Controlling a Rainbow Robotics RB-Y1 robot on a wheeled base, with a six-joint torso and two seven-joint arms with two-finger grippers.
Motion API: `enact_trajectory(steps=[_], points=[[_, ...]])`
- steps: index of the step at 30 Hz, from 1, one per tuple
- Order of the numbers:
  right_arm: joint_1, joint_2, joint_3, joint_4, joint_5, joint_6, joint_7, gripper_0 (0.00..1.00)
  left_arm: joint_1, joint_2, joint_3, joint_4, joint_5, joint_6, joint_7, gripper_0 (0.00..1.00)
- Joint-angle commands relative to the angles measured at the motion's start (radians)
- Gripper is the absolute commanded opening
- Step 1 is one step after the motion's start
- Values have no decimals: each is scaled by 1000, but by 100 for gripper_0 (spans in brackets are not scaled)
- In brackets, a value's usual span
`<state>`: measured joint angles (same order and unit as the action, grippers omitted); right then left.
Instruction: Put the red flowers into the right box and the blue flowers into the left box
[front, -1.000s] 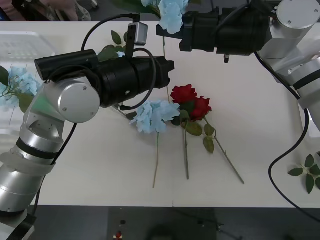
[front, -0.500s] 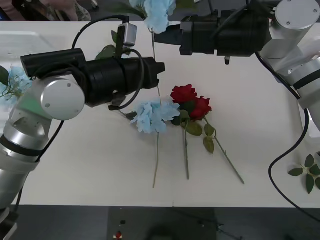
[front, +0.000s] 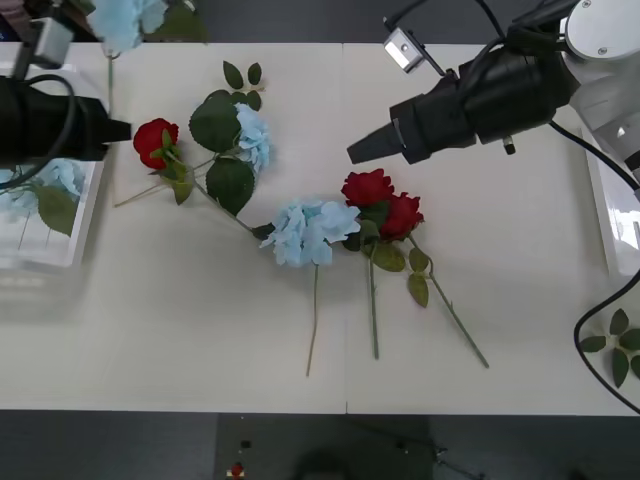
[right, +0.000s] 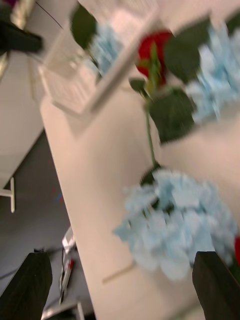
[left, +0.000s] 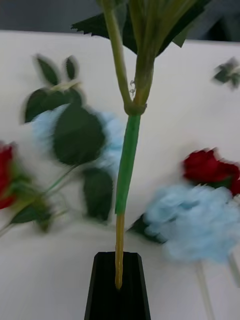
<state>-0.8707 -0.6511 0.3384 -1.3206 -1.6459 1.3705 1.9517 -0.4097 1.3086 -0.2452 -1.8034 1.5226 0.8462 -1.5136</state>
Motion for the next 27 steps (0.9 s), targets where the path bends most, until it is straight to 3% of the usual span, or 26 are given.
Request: enact_trajectory(steps=[1, 4, 8, 14, 24, 27], points=[[-51, -153, 160, -203, 109, 18, -292, 82, 86, 139, 109, 99, -70, 139, -172, 0], [-47, -239, 277, -359, 224, -30, -439, 83, 154, 199, 132, 194, -148, 182, -238, 0], [-47, -291, 398, -445, 377, -83, -542, 82, 218, 210, 132, 351, -318, 154, -310, 0], [-47, -292, 488, -417, 569, -80, -570, 82, 235, 136, 132, 478, -570, 80, -309, 0], [-48, -252, 636, -285, 713, -211, -580, 82, 207, 34, 129, 507, -654, 74, -310, 4], [-47, -248, 660, -270, 729, -223, -583, 81, 206, 21, 129, 507, -682, 74, -312, 29]])
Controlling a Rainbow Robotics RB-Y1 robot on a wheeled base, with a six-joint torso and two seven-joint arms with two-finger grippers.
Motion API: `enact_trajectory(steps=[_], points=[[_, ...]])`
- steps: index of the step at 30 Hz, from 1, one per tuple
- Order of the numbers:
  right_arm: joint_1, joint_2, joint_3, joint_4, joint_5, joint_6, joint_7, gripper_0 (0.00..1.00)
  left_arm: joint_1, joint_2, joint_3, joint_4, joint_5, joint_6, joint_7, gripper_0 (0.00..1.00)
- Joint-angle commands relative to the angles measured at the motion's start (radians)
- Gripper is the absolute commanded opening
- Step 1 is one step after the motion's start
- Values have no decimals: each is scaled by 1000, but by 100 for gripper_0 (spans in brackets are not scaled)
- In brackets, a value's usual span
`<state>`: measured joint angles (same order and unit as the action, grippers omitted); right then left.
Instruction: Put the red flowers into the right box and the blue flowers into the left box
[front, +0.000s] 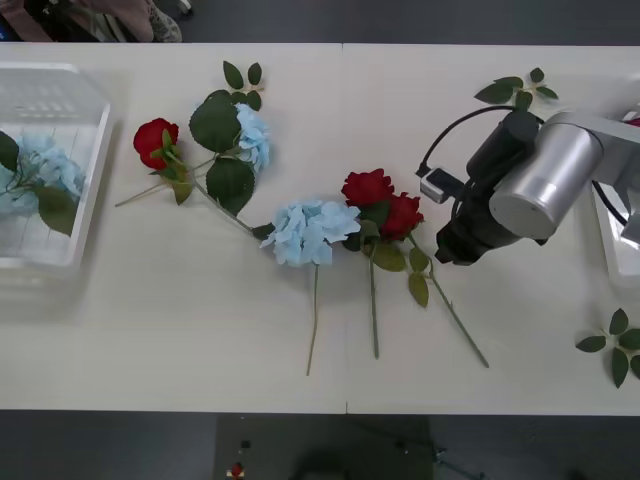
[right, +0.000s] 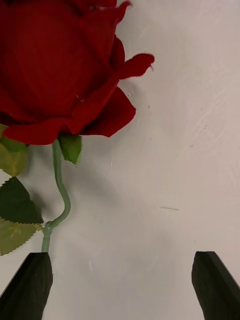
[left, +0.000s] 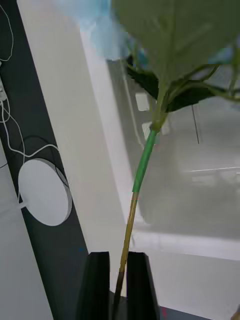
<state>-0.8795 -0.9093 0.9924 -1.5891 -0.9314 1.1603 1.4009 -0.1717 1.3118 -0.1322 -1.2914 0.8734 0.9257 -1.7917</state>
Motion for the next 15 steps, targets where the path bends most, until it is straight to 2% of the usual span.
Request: enact_trajectory(steps=[1, 5, 6, 8, 11, 14, 15], points=[[-38, 15, 11, 3, 17, -13, -31, 81, -32, 17, 16, -6, -33, -5, -34, 38], [-38, 35, 28, 11, 28, -10, -34, 81, -34, 18, 16, -16, -19, -5, -38, 65], [-38, 36, 31, 11, 32, -11, -34, 81, -34, 21, 16, -16, -13, -5, -38, 68], [-38, 50, 40, 14, 49, -11, -39, 81, -38, 30, 16, -20, 21, -5, -41, 81], [-38, 89, 57, 55, 72, -17, -43, 81, -45, 66, 16, -40, 110, -5, -54, 93], [-39, 127, 81, 109, 98, -42, -43, 81, -52, 115, 22, -83, 228, 1, -90, 98], [-38, 142, 95, 133, 111, -59, -46, 80, -52, 136, 49, -105, 322, 25, -120, 99]])
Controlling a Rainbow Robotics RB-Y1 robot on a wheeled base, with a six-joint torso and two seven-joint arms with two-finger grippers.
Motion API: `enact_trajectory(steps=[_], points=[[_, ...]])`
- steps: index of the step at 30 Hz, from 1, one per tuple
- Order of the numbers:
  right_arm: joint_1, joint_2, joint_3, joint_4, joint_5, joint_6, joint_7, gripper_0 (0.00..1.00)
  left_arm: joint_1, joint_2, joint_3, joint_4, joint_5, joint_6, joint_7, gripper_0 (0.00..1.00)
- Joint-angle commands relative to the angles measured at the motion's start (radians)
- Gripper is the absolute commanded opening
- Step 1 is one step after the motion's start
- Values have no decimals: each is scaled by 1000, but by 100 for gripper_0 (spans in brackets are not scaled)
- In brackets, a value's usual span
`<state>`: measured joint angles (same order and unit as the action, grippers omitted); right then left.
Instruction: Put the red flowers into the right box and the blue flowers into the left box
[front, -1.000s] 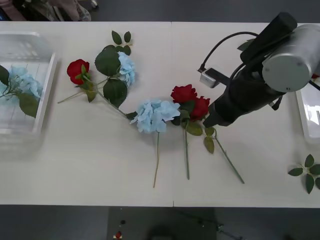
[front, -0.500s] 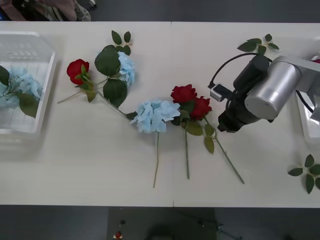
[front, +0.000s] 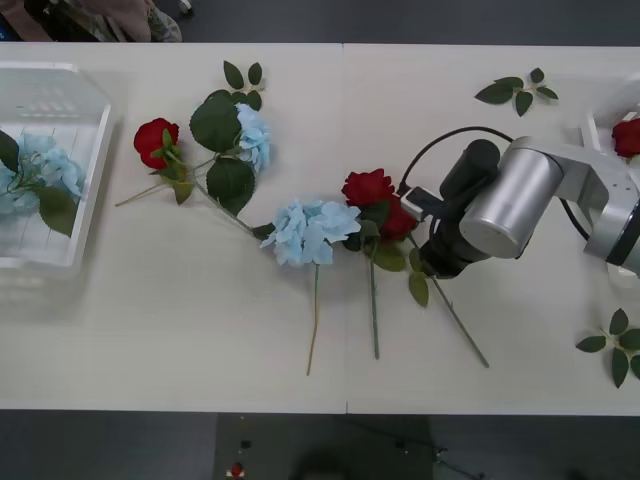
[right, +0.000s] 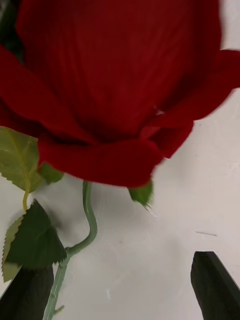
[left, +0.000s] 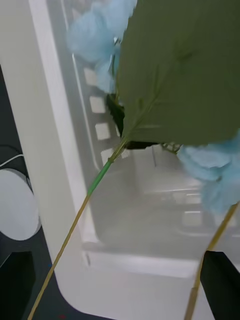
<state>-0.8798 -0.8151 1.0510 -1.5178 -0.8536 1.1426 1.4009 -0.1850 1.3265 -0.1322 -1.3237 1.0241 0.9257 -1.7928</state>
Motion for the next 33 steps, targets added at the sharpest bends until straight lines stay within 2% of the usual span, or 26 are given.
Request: enact_trajectory(steps=[1, 3, 5, 8, 10, 13, 14, 23, 26, 30, 33], points=[[-38, 60, 54, 84, 47, -63, -49, 80, -39, 132, 92, -80, 272, 67, -148, 99], [-39, 80, 70, 111, 61, -87, -54, 76, -39, 131, 169, -94, 396, 139, -186, 100], [-38, 96, 81, 134, 68, -101, -59, 64, -39, 106, 235, -124, 470, 193, -192, 100], [-39, 111, 81, 154, 76, -104, -57, 29, -39, 23, 313, -186, 550, 260, -178, 100], [-41, 111, 80, 154, 73, -104, -57, 0, -42, -64, 326, -221, 570, 268, -99, 100], [-42, 111, 73, 154, 67, -104, -52, 0, -57, -153, 318, -250, 522, 266, -7, 100], [-42, 110, 72, 154, 62, -103, -49, 0, -83, -194, 290, -270, 450, 266, 55, 100], [-44, 83, 18, 154, 18, -99, -54, 0, -269, -305, 42, -261, 177, 266, 524, 100], [-53, 56, -58, 149, -16, -76, -40, 0, -330, -346, -13, -215, 129, 266, 607, 100], [-68, -7, -255, 156, -101, -18, 49, 0, -432, -405, -107, -115, 60, 257, 662, 100], [-73, -50, -499, 203, -119, 85, 148, 0, -513, -454, -168, -17, 10, 239, 671, 100]])
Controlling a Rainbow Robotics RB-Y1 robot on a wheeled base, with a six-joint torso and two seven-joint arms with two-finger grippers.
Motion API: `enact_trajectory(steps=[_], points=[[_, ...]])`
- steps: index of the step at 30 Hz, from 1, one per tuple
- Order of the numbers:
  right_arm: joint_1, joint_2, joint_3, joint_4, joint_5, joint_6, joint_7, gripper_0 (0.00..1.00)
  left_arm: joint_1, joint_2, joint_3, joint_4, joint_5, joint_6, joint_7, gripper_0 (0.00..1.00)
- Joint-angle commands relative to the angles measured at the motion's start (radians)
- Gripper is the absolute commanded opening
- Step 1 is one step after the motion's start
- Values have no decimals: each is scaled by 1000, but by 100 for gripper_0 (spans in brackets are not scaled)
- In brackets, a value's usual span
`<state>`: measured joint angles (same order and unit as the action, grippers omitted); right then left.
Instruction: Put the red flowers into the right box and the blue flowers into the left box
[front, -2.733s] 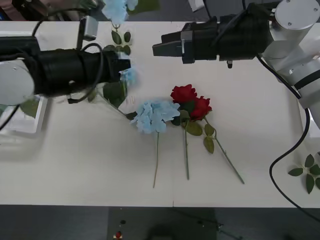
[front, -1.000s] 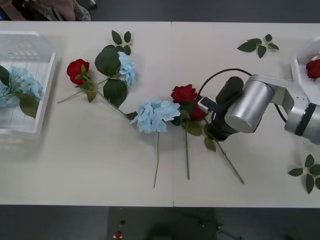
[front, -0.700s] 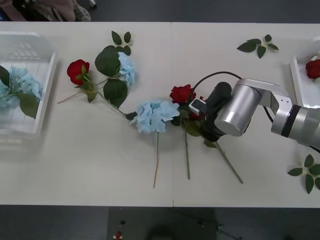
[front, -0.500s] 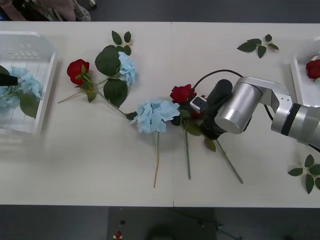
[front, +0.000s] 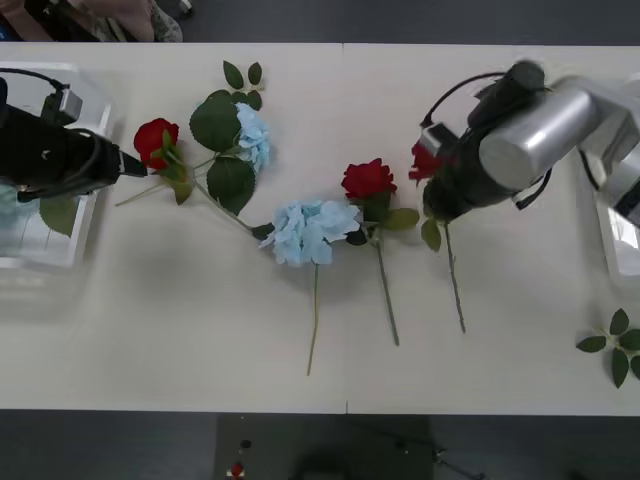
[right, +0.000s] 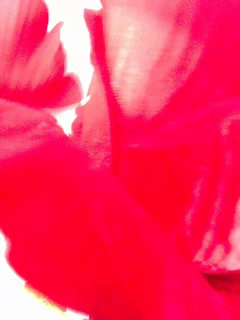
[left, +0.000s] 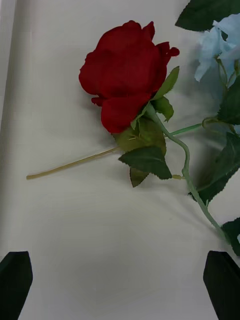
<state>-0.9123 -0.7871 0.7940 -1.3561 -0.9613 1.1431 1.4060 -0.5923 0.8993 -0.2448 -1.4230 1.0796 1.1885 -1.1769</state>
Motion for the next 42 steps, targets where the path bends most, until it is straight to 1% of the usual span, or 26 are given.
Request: enact_trajectory(steps=[1, 3, 6, 8, 9, 12, 13, 18, 19, 20, 23, 25, 27, 31, 32, 33, 34, 35, 36, 37, 38, 39, 40, 42], points=[[-46, -86, -297, 61, -2, 109, 171, 0, -121, -42, -65, 110, -55, -26, 59, 100], [-68, -100, -394, 127, 38, 147, 238, 0, -156, -77, -73, 176, -73, -44, 60, 100], [-119, -124, -424, 224, 141, 148, 358, 0, -190, -128, -79, 263, -76, -86, 59, 100], [-146, -139, -426, 298, 217, 112, 423, 0, -204, -165, -85, 309, -86, -119, 57, 100], [-154, -147, -424, 339, 250, 70, 449, 0, -208, -181, -85, 329, -92, -141, 57, 100], [-152, -155, -424, 422, 309, -34, 490, 0, -212, -209, -85, 358, -107, -184, 56, 100], [-152, -155, -415, 477, 337, -97, 510, 0, -212, -223, -85, 372, -115, -204, 57, 100], [-152, -158, -340, 620, 395, -295, 515, 0, -210, -260, -90, 400, -136, -233, 57, 100], [-152, -158, -314, 672, 406, -365, 510, 0, -212, -263, -103, 400, -153, -237, 59, 100], [-152, -158, -305, 692, 408, -391, 508, 0, -213, -264, -110, 398, -164, -237, 60, 100], [-152, -156, -237, 802, 429, -540, 481, 0, -213, -277, -142, 401, -227, -264, 62, 100], [-152, -152, -191, 864, 447, -603, 438, 0, -213, -286, -168, 401, -267, -273, 66, 100], [-152, -152, -161, 900, 443, -628, 398, 0, -213, -293, -185, 401, -300, -277, 69, 100], [-142, -152, -93, 925, 446, -663, 337, 0, -213, -303, -188, 401, -354, -277, 71, 100], [-137, -152, -79, 925, 452, -672, 323, 0, -215, -304, -188, 401, -357, -279, 71, 88], [-132, -152, -67, 925, 466, -681, 307, 0, -213, -307, -188, 401, -363, -279, 71, 63], [-129, -152, -64, 927, 472, -689, 300, 0, -215, -307, -188, 401, -365, -277, 71, 49], [-120, -153, -61, 927, 480, -706, 291, 0, -215, -309, -188, 401, -369, -277, 71, 19], [-114, -153, -61, 930, 483, -726, 291, 17, -213, -310, -188, 401, -374, -277, 71, 1], [-109, -153, -61, 933, 481, -737, 291, 25, -213, -310, -188, 403, -377, -279, 71, 0], [-103, -153, -61, 937, 478, -760, 294, 38, -213, -312, -188, 401, -380, -277, 71, 0], [-96, -153, -61, 942, 475, -775, 292, 47, -215, -312, -188, 401, -382, -277, 71, 0], [-92, -153, -61, 945, 473, -784, 298, 51, -215, -310, -188, 401, -383, -279, 71, 0], [-88, -153, -61, 947, 466, -787, 300, 58, -213, -312, -188, 397, -388, -279, 71, 0]])
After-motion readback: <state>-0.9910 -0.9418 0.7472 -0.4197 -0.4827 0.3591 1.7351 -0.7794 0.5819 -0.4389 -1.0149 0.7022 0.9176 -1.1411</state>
